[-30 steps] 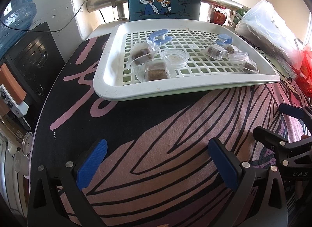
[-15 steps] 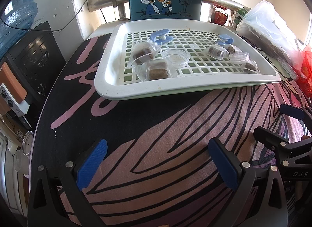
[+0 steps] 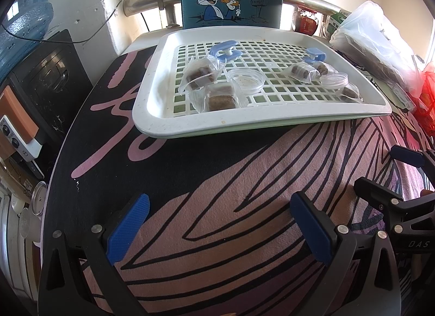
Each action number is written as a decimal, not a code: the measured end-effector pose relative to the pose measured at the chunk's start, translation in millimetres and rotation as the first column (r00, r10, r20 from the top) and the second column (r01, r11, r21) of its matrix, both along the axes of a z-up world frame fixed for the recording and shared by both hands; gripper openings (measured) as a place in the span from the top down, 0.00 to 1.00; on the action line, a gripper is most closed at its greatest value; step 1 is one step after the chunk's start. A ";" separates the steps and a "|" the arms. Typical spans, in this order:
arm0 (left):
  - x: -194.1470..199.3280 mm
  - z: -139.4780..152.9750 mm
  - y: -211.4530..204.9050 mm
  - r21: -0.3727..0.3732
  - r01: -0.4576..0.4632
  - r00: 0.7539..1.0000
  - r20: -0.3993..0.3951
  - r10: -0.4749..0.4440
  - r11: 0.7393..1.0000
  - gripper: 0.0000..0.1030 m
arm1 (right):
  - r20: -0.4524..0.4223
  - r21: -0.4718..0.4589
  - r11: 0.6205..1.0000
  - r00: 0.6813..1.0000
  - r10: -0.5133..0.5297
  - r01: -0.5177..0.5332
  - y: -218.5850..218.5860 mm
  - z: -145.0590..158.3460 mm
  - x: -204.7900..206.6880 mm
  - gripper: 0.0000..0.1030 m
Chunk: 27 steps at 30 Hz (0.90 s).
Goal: Organize objects
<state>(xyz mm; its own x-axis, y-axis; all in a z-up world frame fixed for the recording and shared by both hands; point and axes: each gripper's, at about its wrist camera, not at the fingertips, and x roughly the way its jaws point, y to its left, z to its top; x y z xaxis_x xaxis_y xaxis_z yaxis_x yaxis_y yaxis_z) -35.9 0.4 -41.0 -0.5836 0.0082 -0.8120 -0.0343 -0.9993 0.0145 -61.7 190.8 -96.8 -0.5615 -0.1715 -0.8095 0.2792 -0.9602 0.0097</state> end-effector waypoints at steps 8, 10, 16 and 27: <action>0.9 -0.4 -1.3 0.001 -0.006 1.000 0.000 0.006 1.000 0.00 | 0.000 0.000 1.000 1.000 0.000 0.000 0.2 0.2 0.2 0.00; 0.9 -0.5 -1.1 0.000 -0.006 1.000 0.000 0.006 1.000 0.00 | 0.000 0.000 1.000 1.000 0.001 -0.001 0.3 0.3 0.3 0.00; 0.7 -0.3 -1.3 0.001 -0.005 1.000 0.000 0.005 1.000 0.00 | 0.000 0.000 1.000 1.000 0.000 0.000 -0.1 0.3 0.7 0.00; 0.6 -0.3 -1.4 0.001 -0.005 1.000 0.000 0.005 1.000 0.00 | 0.000 0.000 1.000 1.000 0.000 0.000 -0.2 0.4 0.8 0.00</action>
<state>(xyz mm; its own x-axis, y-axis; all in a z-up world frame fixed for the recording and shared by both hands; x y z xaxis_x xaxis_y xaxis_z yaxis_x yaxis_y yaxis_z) -35.3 -1.0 -41.2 -0.5838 0.0055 -0.8119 -0.0289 -0.9995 0.0139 -60.9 190.6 -96.4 -0.5613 -0.1717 -0.8096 0.2794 -0.9601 0.0099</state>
